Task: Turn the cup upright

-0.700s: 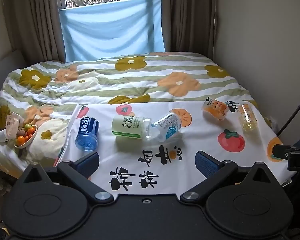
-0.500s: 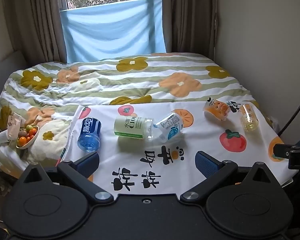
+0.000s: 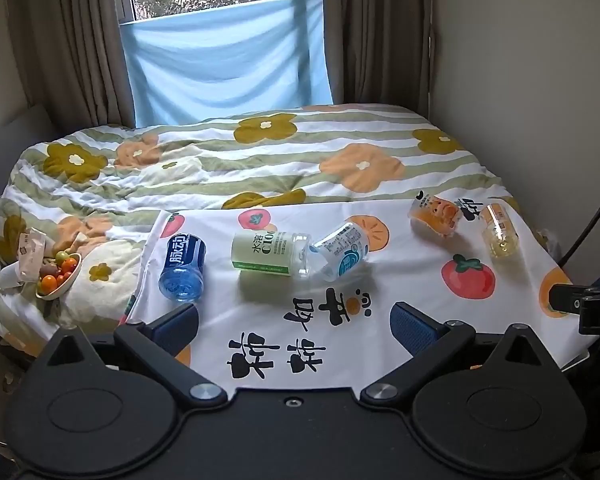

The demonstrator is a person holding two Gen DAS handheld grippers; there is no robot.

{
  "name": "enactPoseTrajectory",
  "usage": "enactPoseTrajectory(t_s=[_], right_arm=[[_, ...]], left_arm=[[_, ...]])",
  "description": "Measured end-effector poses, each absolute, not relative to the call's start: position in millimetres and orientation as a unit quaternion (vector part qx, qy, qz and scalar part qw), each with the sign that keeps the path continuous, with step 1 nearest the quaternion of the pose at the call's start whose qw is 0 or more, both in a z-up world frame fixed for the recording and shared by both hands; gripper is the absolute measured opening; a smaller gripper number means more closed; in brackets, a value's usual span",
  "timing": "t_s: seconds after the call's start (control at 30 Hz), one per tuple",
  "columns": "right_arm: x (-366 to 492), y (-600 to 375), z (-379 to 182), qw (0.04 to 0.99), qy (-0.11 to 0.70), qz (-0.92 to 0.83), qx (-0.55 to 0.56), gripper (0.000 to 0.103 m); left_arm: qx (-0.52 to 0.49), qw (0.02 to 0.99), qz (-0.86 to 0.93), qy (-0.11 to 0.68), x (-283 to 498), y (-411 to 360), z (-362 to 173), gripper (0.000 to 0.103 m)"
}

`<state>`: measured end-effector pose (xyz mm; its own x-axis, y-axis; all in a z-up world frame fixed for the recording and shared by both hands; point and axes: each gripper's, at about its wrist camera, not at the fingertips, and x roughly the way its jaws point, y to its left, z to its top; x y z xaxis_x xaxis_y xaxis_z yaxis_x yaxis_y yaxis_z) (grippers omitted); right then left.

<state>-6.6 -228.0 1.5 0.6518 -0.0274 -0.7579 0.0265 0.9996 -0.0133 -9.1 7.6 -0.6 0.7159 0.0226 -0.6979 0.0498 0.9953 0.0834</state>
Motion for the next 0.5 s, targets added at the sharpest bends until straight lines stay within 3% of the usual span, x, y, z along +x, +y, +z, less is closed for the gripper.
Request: enactPoseTrajectory(t_s=[0.5], right_arm=[[-10.6, -226.9, 1.3, 0.909, 0.417, -0.013, 0.001, 0.103]], left_arm=[[0.051, 0.925, -0.006, 0.377, -11.1, 7.2, 0.5, 0.103]])
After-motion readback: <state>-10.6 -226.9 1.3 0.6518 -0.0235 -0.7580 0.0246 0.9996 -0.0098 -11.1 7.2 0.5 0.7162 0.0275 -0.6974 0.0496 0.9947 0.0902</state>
